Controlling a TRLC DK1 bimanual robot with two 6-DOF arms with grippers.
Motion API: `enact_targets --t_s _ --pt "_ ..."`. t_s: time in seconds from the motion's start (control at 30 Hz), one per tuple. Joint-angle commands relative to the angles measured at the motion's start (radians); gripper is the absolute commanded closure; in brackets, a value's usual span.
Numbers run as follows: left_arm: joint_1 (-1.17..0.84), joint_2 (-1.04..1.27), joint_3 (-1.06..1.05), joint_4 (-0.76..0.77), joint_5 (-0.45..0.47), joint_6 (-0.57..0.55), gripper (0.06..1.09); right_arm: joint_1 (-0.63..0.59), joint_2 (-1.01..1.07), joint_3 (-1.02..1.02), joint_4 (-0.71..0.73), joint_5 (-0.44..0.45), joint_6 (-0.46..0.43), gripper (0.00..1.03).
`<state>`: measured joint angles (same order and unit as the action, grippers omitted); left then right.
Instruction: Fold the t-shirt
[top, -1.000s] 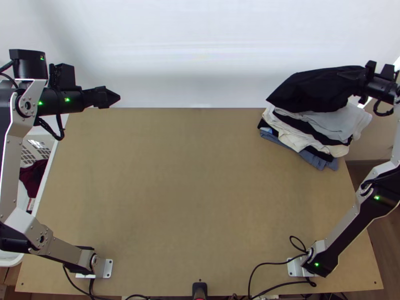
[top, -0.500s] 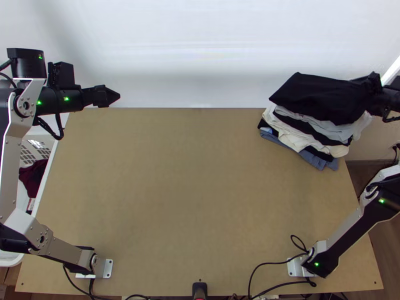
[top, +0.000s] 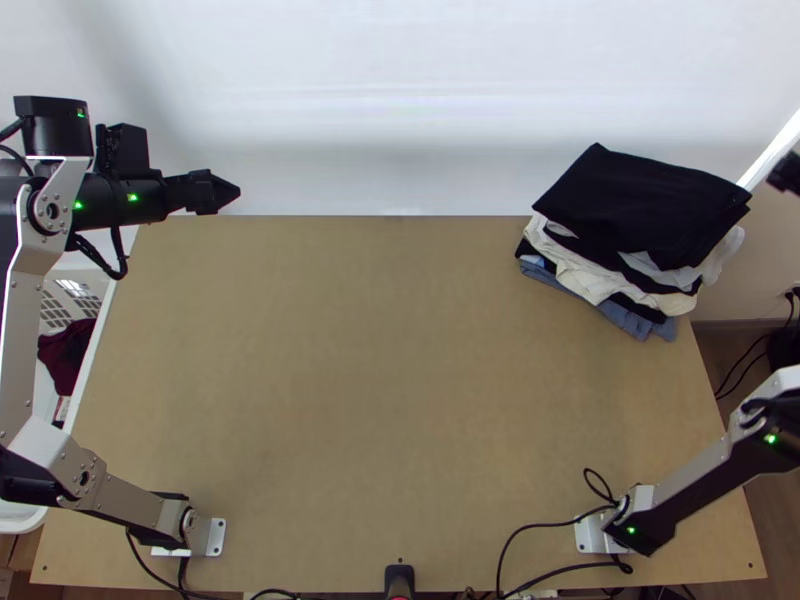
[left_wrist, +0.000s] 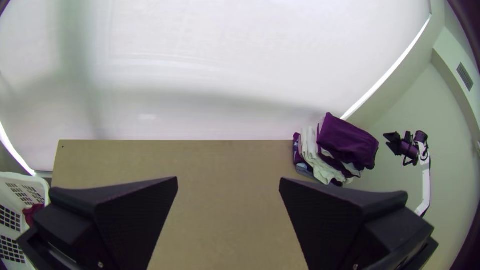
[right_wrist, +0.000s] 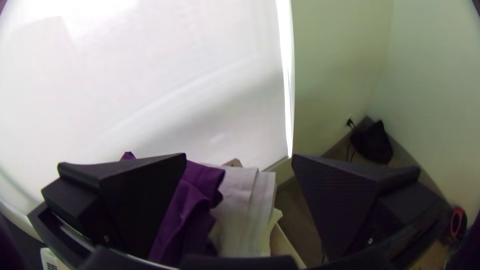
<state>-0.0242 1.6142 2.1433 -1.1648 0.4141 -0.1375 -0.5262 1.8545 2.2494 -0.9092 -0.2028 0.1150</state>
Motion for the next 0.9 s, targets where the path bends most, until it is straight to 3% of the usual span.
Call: enact_targets --t_s 0.0,0.2,0.27,0.37,0.63,0.87 --pt "-0.005 0.006 0.038 -0.004 0.0 0.009 0.1 0.129 -0.136 -0.071 0.101 0.059 -0.074 0.05" --pt "0.001 0.007 0.049 -0.003 -0.001 0.007 0.1 0.402 -0.293 -0.441 0.484 0.267 -0.175 0.05" --pt "0.006 0.007 0.052 -0.004 0.0 0.007 0.1 0.439 -0.296 -0.542 0.599 0.309 -0.204 0.05" --pt "0.015 0.001 0.052 -0.006 0.0 0.007 0.1 0.445 -0.258 -0.66 0.796 0.359 -0.233 0.05" --pt "0.043 -0.005 0.055 -0.01 -0.001 0.009 0.1 0.362 -0.078 -0.827 1.147 0.413 -0.255 0.05" --pt "0.043 -0.005 0.055 -0.013 0.0 0.009 0.1 0.315 0.017 -0.932 1.29 0.45 -0.229 0.05"
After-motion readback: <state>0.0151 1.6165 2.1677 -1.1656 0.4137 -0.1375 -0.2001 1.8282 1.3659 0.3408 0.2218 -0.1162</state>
